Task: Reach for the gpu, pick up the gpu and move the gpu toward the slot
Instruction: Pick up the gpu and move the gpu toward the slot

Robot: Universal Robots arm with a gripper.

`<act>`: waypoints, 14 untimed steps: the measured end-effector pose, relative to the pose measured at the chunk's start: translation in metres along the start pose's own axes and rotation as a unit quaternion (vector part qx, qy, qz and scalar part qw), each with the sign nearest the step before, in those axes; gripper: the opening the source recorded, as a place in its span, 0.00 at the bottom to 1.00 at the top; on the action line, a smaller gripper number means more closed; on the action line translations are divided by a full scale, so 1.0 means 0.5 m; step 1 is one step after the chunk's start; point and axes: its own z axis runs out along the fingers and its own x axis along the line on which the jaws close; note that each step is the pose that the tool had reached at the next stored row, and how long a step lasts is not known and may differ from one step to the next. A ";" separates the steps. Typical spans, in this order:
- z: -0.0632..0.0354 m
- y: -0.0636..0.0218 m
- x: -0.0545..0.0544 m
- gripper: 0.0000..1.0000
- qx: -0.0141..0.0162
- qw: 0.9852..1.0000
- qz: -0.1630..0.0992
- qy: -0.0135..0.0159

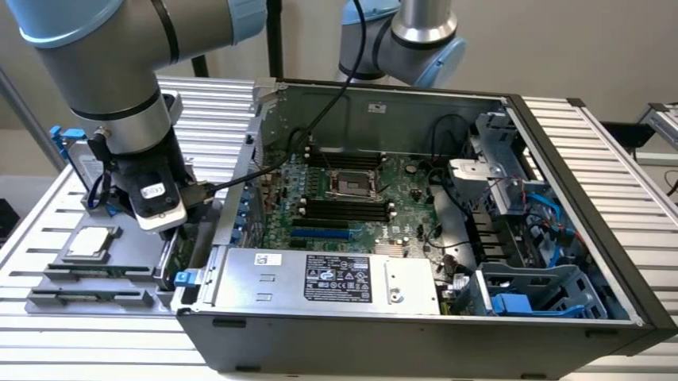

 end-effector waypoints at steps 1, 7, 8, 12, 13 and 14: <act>0.000 0.000 0.000 0.27 0.000 1.000 0.000 0.000; 0.000 0.000 0.000 0.27 0.000 1.000 0.000 0.000; 0.000 0.000 0.000 0.27 0.000 1.000 0.000 0.000; 0.000 0.000 0.000 0.27 0.000 1.000 0.000 0.000; -0.002 0.000 0.000 0.27 0.000 1.000 0.000 0.000; -0.006 0.000 0.000 0.27 0.000 1.000 0.000 0.000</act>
